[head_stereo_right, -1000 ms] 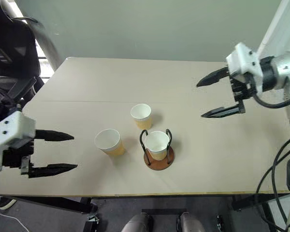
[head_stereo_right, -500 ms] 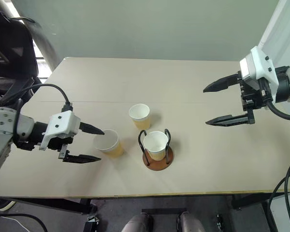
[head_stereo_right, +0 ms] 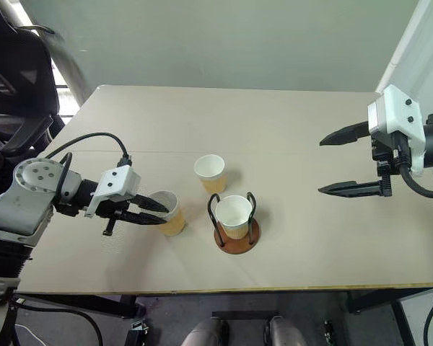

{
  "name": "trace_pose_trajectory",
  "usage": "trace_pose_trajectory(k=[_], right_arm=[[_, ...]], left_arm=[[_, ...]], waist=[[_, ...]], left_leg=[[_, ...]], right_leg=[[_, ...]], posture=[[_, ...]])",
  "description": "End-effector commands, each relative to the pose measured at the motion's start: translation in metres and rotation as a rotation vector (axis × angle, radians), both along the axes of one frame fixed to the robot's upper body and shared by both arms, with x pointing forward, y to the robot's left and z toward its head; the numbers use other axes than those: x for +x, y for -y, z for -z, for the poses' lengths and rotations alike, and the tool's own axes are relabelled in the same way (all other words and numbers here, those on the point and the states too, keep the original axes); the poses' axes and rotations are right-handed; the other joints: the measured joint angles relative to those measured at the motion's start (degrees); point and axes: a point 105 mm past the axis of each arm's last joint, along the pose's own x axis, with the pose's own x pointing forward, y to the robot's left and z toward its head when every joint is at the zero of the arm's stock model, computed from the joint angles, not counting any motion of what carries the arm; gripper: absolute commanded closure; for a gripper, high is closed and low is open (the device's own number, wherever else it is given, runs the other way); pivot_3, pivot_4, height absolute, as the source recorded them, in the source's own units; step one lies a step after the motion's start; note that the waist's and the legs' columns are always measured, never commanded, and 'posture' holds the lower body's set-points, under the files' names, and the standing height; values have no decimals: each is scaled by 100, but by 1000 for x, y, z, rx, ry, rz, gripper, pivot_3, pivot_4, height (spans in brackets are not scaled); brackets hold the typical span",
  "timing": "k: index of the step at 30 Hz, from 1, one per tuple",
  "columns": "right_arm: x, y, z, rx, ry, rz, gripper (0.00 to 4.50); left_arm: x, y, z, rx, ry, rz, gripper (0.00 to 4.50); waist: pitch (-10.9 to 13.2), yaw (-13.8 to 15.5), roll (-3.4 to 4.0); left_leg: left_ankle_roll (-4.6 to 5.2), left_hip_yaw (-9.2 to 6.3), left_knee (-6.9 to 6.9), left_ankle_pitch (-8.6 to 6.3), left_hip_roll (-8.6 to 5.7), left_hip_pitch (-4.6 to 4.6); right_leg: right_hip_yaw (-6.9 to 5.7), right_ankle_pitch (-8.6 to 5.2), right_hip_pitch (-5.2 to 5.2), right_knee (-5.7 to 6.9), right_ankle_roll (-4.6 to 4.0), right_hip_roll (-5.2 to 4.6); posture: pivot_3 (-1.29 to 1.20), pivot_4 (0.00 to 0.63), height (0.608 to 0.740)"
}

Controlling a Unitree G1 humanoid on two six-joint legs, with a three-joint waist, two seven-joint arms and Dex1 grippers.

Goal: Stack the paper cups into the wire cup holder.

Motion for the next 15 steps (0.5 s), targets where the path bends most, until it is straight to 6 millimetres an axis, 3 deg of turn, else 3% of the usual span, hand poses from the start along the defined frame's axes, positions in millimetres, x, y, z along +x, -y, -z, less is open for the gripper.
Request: trace_pose_trajectory(k=[1,10,12,15], right_arm=[[-9,3,-13,3,56,15,0],[-10,4,-12,-2,62,34,0],[-10,5,-13,4,65,35,0],[-21,3,-22,83,35,-9,0]], left_arm=[[1,4,-2,6,14,30,4467],[2,2,0,27,13,40,4467],[3,3,-7,23,26,45,4467],[1,9,-34,-35,46,78,4467]], waist=[[0,0,0],[0,-1,0],[0,0,0],[0,16,0]], left_leg=[[2,0,1,1,0,0],[14,1,10,8,-2,3],[18,0,12,10,-2,3],[22,0,17,13,-3,-1]], right_leg=[[0,0,1,-1,2,0],[1,7,12,-2,21,0],[2,7,13,-2,22,0],[2,9,14,-3,25,0]], posture=[[0,150,740],[0,150,740],[0,150,740],[0,150,740]])
